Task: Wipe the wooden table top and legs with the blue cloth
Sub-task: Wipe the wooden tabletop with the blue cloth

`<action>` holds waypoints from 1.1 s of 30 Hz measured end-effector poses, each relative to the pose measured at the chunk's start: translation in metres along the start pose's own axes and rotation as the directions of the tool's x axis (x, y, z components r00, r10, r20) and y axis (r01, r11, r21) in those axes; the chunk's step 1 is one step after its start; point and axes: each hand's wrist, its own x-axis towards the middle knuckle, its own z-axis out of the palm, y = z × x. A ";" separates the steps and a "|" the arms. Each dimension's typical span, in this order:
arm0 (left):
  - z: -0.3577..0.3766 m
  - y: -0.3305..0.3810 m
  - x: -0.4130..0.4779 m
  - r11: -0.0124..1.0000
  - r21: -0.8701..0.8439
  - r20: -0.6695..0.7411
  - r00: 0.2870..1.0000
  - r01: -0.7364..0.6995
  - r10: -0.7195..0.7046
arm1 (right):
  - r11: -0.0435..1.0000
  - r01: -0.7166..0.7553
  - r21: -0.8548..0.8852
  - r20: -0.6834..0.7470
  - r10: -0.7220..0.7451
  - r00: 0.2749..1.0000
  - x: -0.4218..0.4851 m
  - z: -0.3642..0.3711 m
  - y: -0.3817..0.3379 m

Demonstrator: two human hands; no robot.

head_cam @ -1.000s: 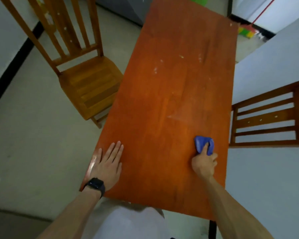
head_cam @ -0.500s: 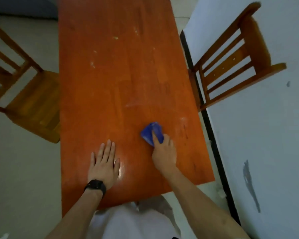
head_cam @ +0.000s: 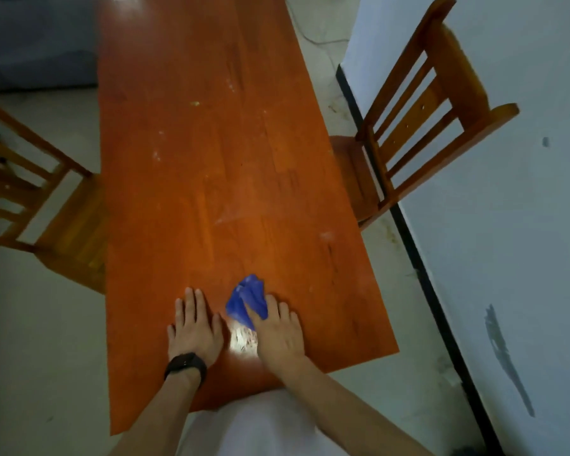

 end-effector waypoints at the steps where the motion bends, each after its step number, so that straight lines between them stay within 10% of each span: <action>1: 0.001 0.002 0.000 1.000 -0.005 0.002 1.000 0.011 -0.011 | 1.000 0.017 0.005 -0.002 -0.017 1.000 0.001 -0.003 0.013; 4: 0.005 0.004 -0.001 0.999 0.022 0.011 0.999 0.032 -0.032 | 0.976 -0.217 0.005 -0.114 0.217 0.970 -0.003 -0.023 0.094; 10: 0.009 0.031 -0.004 0.987 -0.054 -0.014 0.988 0.153 -0.154 | 0.675 -0.658 0.334 -0.107 0.721 0.685 -0.010 -0.063 0.193; 16: 0.022 0.079 -0.013 0.998 0.014 -0.087 0.994 -0.064 0.065 | 0.991 -0.096 0.092 -0.087 0.104 0.991 -0.020 -0.033 0.108; 19: 0.033 0.106 -0.014 0.995 0.028 -0.015 0.995 -0.095 0.096 | 1.000 0.000 0.006 -0.074 0.000 0.997 -0.022 -0.028 0.135; 25: 0.029 0.100 -0.012 0.986 0.133 0.036 0.994 -0.103 0.099 | 0.812 -0.549 0.197 -0.146 0.578 0.803 -0.022 -0.073 0.253; 33: 0.032 0.090 -0.013 0.988 0.045 -0.009 0.988 -0.151 0.151 | 0.991 0.131 -0.015 -0.025 -0.132 0.991 -0.017 -0.035 0.117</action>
